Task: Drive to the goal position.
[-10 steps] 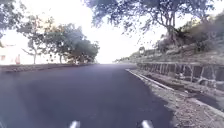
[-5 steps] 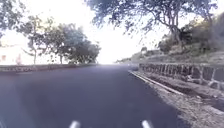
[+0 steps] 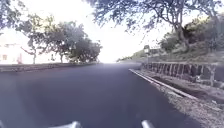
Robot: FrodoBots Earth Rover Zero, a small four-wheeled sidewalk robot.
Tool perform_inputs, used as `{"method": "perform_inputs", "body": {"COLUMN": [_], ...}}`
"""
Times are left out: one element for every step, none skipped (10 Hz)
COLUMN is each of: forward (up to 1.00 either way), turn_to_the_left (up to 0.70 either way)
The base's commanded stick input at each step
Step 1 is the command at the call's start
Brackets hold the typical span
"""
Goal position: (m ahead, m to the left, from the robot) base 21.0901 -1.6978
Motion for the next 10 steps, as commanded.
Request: {"method": "perform_inputs", "body": {"forward": [0.70,0.70,0.70,0.70,0.70,0.70,0.70,0.70,0.70,0.70], "turn_to_the_left": [-0.35,-0.35,-0.35,-0.35,-0.35,-0.35,-0.35,-0.35,-0.35,-0.35]}}
